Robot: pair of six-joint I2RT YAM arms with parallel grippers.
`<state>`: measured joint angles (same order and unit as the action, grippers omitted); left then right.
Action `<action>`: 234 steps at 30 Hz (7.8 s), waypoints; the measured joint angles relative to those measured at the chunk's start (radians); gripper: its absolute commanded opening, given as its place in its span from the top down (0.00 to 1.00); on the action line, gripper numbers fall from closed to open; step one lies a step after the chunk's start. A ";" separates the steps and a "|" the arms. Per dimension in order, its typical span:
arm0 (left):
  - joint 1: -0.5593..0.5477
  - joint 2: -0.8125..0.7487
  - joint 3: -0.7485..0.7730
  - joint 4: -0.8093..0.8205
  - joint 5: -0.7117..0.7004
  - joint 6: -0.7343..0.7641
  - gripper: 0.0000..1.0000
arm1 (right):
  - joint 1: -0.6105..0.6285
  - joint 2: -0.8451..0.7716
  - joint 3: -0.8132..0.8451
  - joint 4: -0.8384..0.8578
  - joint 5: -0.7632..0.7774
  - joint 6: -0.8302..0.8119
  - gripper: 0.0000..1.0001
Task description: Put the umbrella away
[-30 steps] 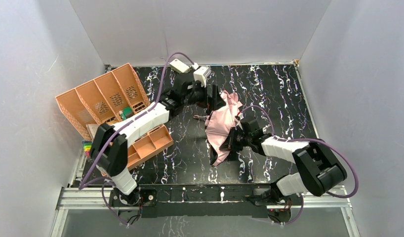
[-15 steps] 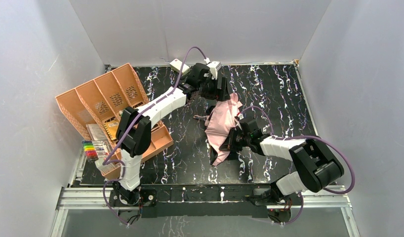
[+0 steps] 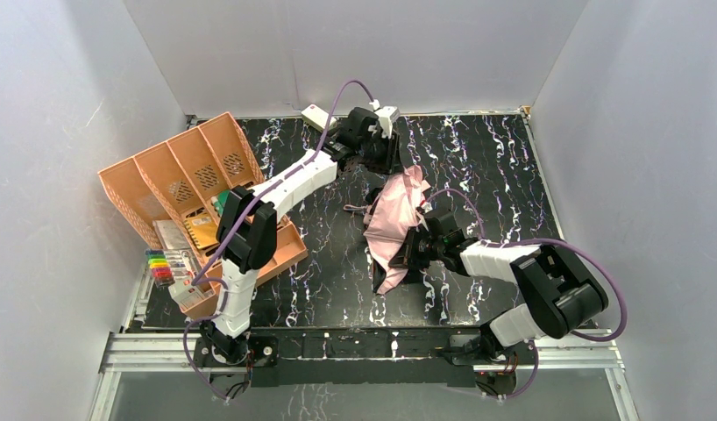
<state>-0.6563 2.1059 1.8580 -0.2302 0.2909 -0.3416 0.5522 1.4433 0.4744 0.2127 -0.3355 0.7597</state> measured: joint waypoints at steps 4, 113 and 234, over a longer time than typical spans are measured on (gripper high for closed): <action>0.000 0.000 0.000 -0.011 0.008 0.008 0.91 | 0.000 0.003 0.000 0.000 0.000 0.000 0.95; -0.041 -0.460 -0.509 0.151 0.011 -0.109 0.13 | 0.065 -0.037 -0.092 0.159 0.023 -0.102 0.81; -0.380 -0.523 -1.151 0.502 0.138 -0.148 0.13 | 0.064 -0.182 0.100 -0.106 0.021 -0.118 0.92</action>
<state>-1.0367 1.5833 0.7074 0.2714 0.4294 -0.4896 0.6167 1.2610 0.5743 0.1062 -0.3145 0.6415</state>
